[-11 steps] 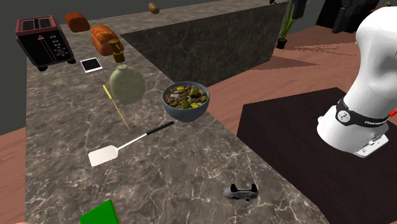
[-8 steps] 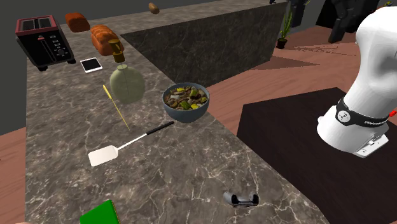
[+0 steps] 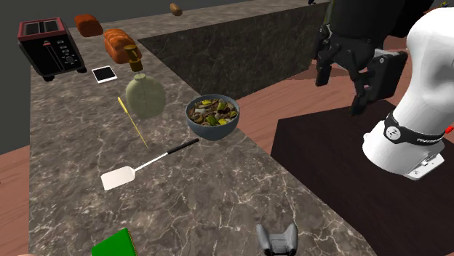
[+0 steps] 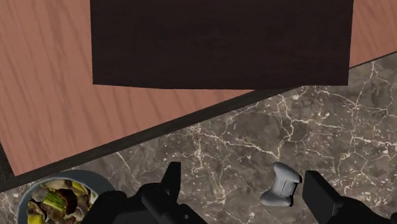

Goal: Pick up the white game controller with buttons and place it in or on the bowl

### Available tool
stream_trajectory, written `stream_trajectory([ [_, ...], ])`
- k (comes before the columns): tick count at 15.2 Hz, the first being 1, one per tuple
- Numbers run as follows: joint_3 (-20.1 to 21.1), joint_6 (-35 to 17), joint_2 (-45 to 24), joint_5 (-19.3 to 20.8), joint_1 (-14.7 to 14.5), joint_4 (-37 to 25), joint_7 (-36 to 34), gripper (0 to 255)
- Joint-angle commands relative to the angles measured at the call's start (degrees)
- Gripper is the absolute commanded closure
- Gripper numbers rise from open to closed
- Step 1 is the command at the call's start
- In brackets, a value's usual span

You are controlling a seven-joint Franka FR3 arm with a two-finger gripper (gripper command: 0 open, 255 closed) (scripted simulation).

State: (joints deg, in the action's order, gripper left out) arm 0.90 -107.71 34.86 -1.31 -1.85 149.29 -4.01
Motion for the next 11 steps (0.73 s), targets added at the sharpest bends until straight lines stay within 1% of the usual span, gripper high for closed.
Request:
stream_trajectory([
  [1, 1.2, -5.1, -2.9, -1.0, -0.4, 1.6, -2.3, 0],
  [6, 4.0, -16.9, -12.2, -2.8, -1.1, 2.9, -7.5, 0],
  [11, 6.4, -28.1, -23.6, -3.2, -1.5, 1.7, -13.0, 0],
])
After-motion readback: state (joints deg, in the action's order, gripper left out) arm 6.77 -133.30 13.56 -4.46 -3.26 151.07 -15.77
